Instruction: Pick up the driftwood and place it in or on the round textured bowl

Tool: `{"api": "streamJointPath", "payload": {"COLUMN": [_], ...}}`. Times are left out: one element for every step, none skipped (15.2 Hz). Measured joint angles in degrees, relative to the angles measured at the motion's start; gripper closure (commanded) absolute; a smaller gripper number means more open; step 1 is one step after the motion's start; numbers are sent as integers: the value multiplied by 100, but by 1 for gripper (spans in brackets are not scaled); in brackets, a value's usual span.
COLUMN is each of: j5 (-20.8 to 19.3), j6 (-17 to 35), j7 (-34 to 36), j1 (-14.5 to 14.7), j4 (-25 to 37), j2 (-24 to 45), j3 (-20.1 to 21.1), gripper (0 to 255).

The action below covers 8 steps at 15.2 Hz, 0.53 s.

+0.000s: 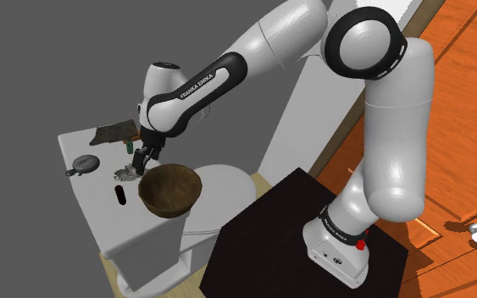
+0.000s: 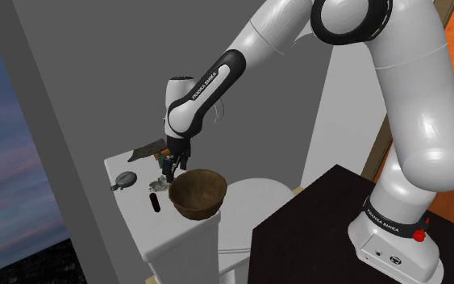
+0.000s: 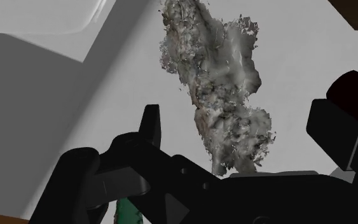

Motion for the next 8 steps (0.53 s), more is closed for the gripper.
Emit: {"api": "streamJointPath", "payload": {"j5": [-3,-12,-17,-20,-21,-22,-22,-22], "j6": [57,89,107,114,118,121,122,123], "j7": [-11,-1,4,7,8,9,9,9], "j1": [1,16,26,31,33,34,34,34], "j4": [-9,22,37,47,53,55,56,56], "j2": [50,111,144,161,169,173,175,176], "j3": [-3,-11,-14,-16,-17,-17,-18,-18], "gripper": [0,0,0,0,0,0,0,0]}}
